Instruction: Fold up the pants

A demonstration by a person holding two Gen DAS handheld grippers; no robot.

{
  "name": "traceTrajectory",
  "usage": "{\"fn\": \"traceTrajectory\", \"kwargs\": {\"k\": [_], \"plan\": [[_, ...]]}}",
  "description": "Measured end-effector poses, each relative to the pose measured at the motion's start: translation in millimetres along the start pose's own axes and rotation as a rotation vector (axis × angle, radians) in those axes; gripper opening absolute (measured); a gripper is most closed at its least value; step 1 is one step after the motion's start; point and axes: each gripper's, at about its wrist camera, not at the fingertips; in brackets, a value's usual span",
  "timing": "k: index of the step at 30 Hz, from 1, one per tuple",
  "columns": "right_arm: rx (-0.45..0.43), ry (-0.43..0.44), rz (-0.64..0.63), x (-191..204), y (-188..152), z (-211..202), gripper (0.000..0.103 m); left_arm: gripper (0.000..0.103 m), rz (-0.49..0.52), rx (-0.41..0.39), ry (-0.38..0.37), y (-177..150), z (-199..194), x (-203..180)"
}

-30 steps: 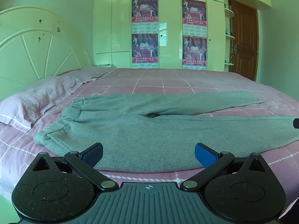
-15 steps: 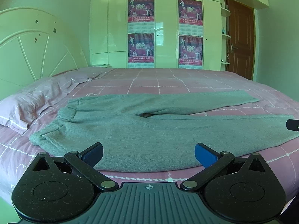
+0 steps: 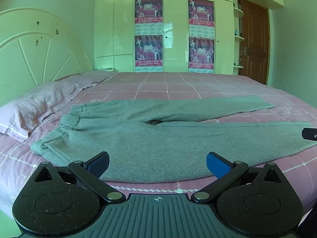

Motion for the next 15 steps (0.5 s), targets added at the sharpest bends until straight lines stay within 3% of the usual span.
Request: {"fn": "traceTrajectory", "kwargs": {"k": [15], "plan": [[0.001, 0.001, 0.002, -0.1, 0.1, 0.1, 0.097, 0.103, 0.006, 0.002, -0.004, 1.4, 1.3, -1.9]]}}
Point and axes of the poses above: each gripper's, at about its wrist camera, not at the fingertips, and z roughly the way its jaws point, x to its left, y to its top, and after that the axes turned 4 degrees about -z, right-handed
